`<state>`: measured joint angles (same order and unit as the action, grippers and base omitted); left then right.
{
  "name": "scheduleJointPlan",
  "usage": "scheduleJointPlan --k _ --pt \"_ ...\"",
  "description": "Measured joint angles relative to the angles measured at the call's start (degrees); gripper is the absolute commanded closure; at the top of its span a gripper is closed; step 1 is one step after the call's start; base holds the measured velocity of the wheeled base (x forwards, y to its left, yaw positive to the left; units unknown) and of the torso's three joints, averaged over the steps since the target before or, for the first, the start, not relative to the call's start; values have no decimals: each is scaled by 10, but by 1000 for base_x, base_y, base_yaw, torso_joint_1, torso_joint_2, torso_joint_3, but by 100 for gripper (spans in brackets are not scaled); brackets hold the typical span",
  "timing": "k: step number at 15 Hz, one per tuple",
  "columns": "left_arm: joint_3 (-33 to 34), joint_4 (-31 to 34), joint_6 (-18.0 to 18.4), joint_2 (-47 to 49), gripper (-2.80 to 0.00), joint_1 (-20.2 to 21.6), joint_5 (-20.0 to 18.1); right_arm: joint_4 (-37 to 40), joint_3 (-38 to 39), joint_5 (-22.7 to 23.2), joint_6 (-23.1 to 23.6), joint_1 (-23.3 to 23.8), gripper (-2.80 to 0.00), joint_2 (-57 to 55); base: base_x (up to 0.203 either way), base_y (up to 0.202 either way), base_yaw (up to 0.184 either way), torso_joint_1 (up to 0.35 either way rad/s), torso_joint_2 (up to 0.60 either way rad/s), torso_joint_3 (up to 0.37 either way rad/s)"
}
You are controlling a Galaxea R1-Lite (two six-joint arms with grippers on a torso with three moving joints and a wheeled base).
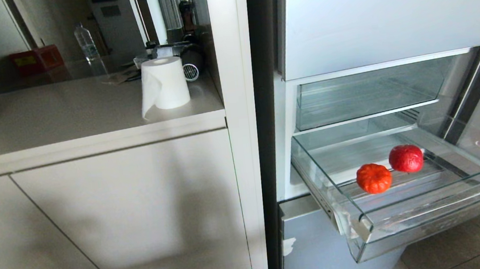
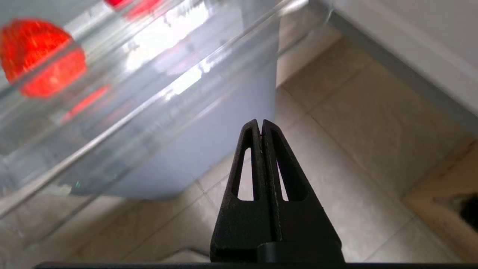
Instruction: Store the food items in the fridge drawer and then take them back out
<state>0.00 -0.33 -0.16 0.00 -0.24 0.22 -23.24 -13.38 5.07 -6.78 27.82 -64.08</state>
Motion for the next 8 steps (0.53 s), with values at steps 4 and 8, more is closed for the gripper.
scheduleJointPlan --k 4,8 --pt "0 0 0 0 0 0 0 -6 -22 61 -2 -13 0 -69 0 0 0 0 0 0" --pt "0 0 0 0 0 0 0 -34 -80 87 -5 -78 0 -182 0 0 0 0 0 0"
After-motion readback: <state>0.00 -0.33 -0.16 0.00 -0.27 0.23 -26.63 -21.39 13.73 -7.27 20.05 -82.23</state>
